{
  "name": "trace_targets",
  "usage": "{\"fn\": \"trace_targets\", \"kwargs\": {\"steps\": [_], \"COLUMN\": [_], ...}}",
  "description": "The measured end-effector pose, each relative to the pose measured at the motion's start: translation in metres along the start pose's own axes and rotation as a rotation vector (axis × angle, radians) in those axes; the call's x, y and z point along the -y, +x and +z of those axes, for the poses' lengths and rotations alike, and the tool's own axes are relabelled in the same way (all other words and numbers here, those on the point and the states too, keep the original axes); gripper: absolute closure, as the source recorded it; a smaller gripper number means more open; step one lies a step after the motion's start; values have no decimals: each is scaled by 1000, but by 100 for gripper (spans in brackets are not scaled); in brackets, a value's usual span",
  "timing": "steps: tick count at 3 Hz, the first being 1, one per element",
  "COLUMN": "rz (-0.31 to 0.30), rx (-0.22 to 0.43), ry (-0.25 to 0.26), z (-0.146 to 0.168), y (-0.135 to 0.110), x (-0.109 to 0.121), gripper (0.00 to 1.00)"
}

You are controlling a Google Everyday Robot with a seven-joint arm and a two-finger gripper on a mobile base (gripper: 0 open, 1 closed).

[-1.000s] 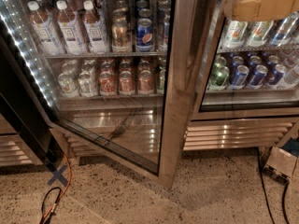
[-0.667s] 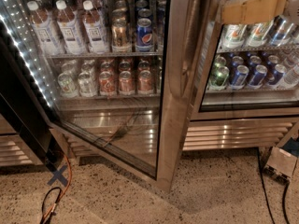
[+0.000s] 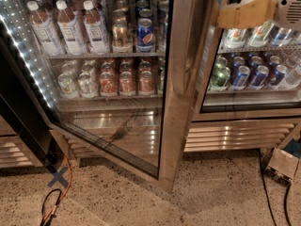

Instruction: Open left fridge door

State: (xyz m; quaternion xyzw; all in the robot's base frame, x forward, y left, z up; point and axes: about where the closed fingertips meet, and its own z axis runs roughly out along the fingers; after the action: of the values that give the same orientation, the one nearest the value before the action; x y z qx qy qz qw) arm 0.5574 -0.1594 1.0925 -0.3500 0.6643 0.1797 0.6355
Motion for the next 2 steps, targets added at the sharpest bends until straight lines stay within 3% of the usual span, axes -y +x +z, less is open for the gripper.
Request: {"fn": "trace_targets", "kwargs": {"steps": [1,2], "rz": [4,-12], "rx": [11,16], "ry": [-26,43], "z": [-7,-41], "y": [-3,-11], "x": [-3,12], "gripper": [0,0]}}
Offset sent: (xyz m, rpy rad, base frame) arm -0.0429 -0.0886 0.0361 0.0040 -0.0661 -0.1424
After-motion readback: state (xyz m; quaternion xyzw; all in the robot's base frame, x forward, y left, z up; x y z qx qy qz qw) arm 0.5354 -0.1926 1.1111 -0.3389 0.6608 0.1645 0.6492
